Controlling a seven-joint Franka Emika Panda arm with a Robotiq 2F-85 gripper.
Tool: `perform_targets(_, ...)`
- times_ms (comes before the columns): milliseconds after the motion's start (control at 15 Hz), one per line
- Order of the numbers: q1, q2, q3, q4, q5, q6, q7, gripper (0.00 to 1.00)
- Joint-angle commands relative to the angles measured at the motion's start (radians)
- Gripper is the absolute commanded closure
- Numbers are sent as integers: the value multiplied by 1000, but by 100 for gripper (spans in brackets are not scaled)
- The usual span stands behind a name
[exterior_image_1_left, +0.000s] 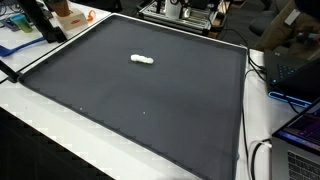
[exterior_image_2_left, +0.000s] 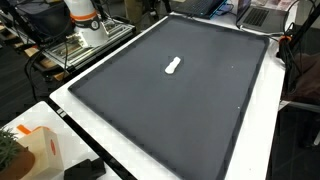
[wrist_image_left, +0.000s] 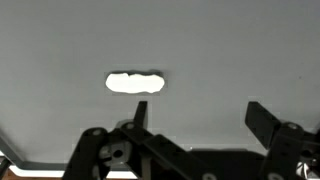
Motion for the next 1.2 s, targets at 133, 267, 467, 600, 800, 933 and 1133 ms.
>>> perform_targets(133, -120, -33, 186, -75, -14, -2, 101, 0)
perform_targets(267, 41, 26, 94, -113, -153, 34, 286, 0)
perform_targets(467, 26, 18, 103, -114, -148, 30, 287, 0)
perform_targets(600, 20, 18, 103, -114, -148, 30, 287, 0)
perform_targets(800, -208, 36, 286, -66, -64, -31, 190, 0)
perform_targets(933, -234, 129, 305, -40, -66, -31, 182, 0)
perform_targets(1133, -285, 277, 357, 0, -51, 19, 150, 0)
